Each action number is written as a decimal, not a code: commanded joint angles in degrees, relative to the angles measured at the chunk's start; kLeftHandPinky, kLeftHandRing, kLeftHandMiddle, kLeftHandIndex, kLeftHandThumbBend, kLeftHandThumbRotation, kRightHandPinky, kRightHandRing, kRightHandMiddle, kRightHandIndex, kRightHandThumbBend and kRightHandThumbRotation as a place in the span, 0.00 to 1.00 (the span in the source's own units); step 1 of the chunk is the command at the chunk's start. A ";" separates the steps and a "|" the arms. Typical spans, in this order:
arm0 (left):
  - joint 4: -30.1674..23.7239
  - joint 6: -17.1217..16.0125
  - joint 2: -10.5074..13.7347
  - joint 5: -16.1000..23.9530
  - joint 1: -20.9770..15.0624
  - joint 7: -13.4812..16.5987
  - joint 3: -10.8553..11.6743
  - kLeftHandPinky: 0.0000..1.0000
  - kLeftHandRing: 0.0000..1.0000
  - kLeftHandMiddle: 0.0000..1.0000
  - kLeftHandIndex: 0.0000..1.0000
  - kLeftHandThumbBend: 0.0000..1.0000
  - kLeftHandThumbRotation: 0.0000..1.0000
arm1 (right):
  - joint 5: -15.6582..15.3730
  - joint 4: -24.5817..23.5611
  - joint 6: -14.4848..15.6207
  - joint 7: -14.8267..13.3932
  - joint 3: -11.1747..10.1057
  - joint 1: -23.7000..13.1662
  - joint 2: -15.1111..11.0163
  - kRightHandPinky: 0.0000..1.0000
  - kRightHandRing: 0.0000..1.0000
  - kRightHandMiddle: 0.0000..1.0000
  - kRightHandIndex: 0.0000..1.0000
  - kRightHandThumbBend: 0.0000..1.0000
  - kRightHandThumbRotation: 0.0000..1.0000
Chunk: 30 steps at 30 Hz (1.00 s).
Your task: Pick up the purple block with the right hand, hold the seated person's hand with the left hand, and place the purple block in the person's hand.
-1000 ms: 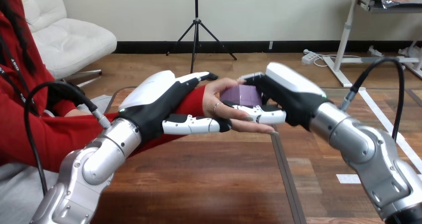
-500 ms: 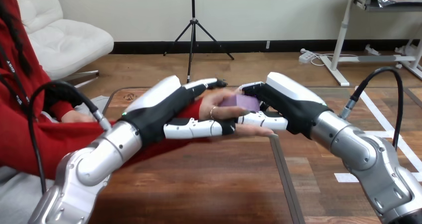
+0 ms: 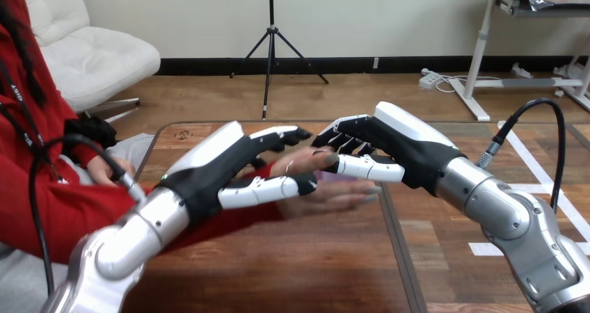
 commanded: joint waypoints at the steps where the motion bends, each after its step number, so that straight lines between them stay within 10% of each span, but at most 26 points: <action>1: -1.03 -2.45 -0.27 -0.91 0.09 2.62 2.15 0.71 0.85 0.87 0.87 1.00 1.00 | 1.87 -1.47 -0.72 -0.23 -2.93 -0.33 -0.69 0.60 0.69 0.71 0.71 0.91 1.00; 30: 3.67 -10.35 -4.82 -1.38 7.72 14.58 2.71 0.66 0.77 0.79 0.79 1.00 1.00 | 3.93 -5.40 1.03 -0.17 -5.22 5.03 -0.86 0.65 0.73 0.75 0.74 0.90 1.00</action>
